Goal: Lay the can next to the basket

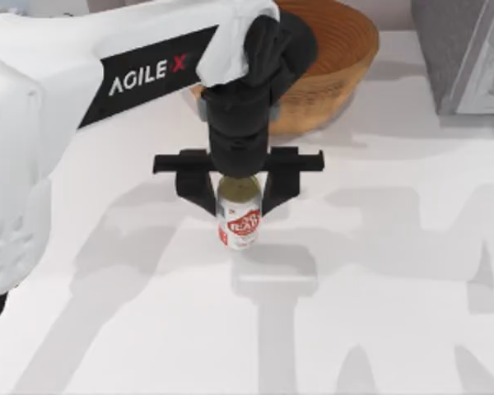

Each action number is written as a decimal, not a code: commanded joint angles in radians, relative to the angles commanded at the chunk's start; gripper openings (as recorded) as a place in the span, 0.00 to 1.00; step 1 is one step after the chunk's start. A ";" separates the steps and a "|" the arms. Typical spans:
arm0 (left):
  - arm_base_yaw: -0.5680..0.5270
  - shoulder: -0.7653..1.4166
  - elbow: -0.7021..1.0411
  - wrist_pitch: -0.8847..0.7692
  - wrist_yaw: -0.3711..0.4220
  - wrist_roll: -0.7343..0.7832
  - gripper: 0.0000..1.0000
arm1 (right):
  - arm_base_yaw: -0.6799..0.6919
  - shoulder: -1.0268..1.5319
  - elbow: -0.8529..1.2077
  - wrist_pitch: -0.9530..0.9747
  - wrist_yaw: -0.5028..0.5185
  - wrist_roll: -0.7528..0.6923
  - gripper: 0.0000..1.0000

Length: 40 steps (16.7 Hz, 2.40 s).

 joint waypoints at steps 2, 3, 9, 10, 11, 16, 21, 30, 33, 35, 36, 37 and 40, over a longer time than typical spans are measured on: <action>0.004 -0.001 -0.005 0.003 0.000 0.003 0.00 | 0.000 0.000 0.000 0.000 0.000 0.000 1.00; 0.004 0.000 -0.008 0.008 0.000 0.002 0.00 | 0.000 0.000 0.000 0.000 0.000 0.000 1.00; 0.000 0.005 -0.024 0.029 0.000 0.000 0.00 | 0.000 0.000 0.000 0.000 0.000 0.000 1.00; 0.000 0.005 -0.024 0.029 0.000 0.000 0.00 | 0.000 0.000 0.000 0.000 0.000 0.000 1.00; 0.000 0.005 -0.024 0.029 0.000 0.000 0.08 | 0.000 0.000 0.000 0.000 0.000 0.000 1.00; 0.000 0.005 -0.024 0.029 0.000 0.000 0.45 | 0.000 0.000 0.000 0.000 0.000 0.000 1.00; 0.000 0.005 -0.024 0.029 0.000 0.000 0.83 | 0.000 0.000 0.000 0.000 0.000 0.000 1.00; 0.000 0.005 -0.024 0.029 0.000 0.000 1.00 | 0.000 0.000 0.000 0.000 0.000 0.000 1.00; 0.002 0.005 -0.020 0.025 0.000 0.000 1.00 | 0.000 0.000 0.000 0.000 0.000 0.000 1.00; 0.001 0.004 0.013 -0.007 0.000 -0.001 1.00 | 0.000 0.000 0.000 0.000 0.000 0.000 1.00; 0.001 0.002 0.032 -0.029 0.000 -0.001 1.00 | 0.000 0.000 0.000 0.000 0.000 0.000 1.00; 0.001 0.001 0.050 -0.054 0.000 -0.001 1.00 | 0.000 0.000 0.000 0.000 0.000 0.000 1.00; 0.001 -0.007 0.105 -0.115 0.000 -0.001 1.00 | 0.000 0.000 0.000 0.000 0.000 0.000 1.00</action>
